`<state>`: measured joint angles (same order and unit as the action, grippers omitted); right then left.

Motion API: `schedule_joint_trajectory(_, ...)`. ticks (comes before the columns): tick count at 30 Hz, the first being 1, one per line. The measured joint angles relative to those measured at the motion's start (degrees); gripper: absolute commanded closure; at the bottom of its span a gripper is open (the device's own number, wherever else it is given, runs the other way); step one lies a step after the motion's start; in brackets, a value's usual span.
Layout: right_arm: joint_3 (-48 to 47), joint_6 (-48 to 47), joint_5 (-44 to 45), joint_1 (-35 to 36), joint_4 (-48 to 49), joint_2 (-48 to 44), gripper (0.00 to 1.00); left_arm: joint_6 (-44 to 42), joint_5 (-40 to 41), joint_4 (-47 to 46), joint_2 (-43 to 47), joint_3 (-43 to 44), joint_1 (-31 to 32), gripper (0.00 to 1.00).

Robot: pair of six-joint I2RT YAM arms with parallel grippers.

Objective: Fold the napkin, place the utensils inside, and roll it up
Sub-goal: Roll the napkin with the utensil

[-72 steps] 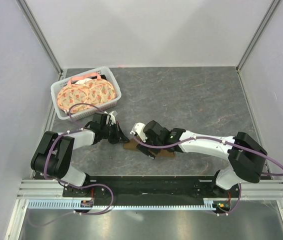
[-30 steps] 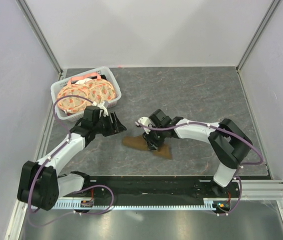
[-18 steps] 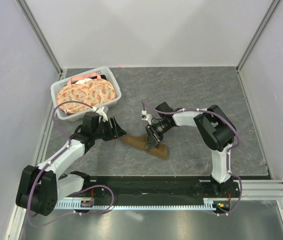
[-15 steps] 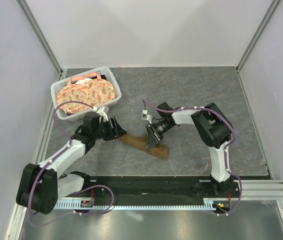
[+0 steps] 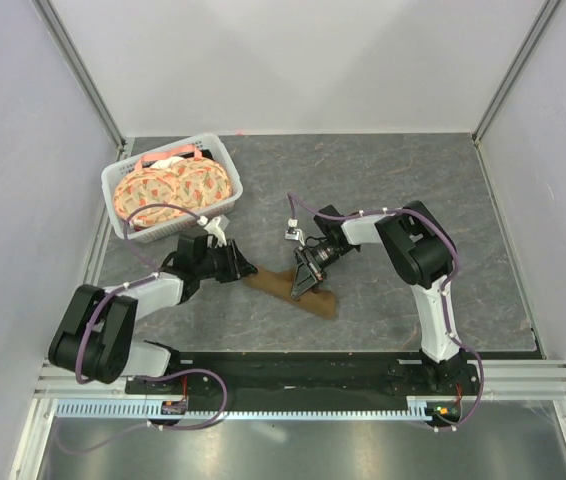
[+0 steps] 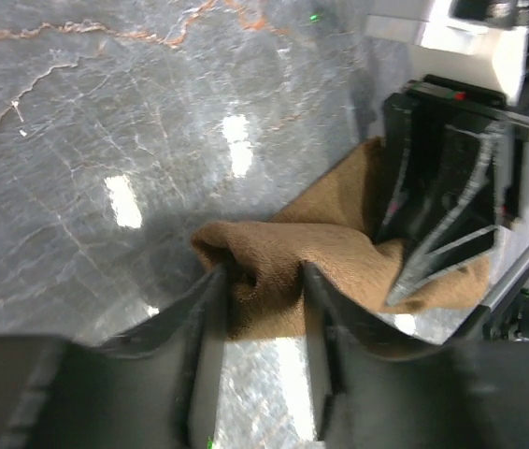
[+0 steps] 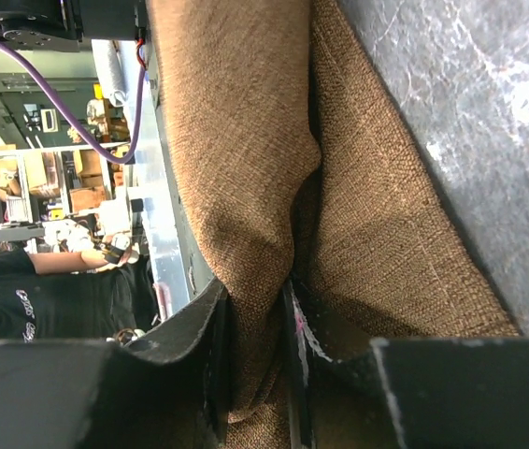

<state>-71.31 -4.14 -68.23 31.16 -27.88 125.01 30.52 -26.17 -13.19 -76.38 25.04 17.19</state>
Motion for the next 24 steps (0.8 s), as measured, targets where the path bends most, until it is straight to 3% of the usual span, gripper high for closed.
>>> schedule_joint_trajectory(3,-0.2,0.1,0.3,0.0,-0.5,0.0,0.59,-0.4,-0.9,-2.0,-3.9,0.0,0.1,0.9)
schedule_joint_trajectory(5,-0.2,0.3,0.6,0.0,-0.9,-0.3,0.47,-0.4,-1.2,-2.3,-5.2,0.2,0.1,0.97)
schedule_joint_trajectory(7,-0.2,1.0,1.7,0.0,-1.6,-1.5,0.29,-0.4,-1.3,-2.3,-6.2,0.8,0.1,0.98)
schedule_joint_trajectory(9,0.0,1.5,3.8,0.2,-2.5,-4.2,0.22,-0.5,-1.4,-1.4,-7.5,2.4,0.2,0.98)
schedule_joint_trajectory(19,8.0,0.5,34.1,2.4,-0.6,-27.5,0.1,-0.7,-2.0,5.9,-11.8,9.2,0.2,0.98)
schedule_joint_trajectory(24,11.1,0.0,42.4,5.6,0.0,-33.6,0.07,-0.8,-2.1,8.4,-11.8,10.3,0.2,0.98)
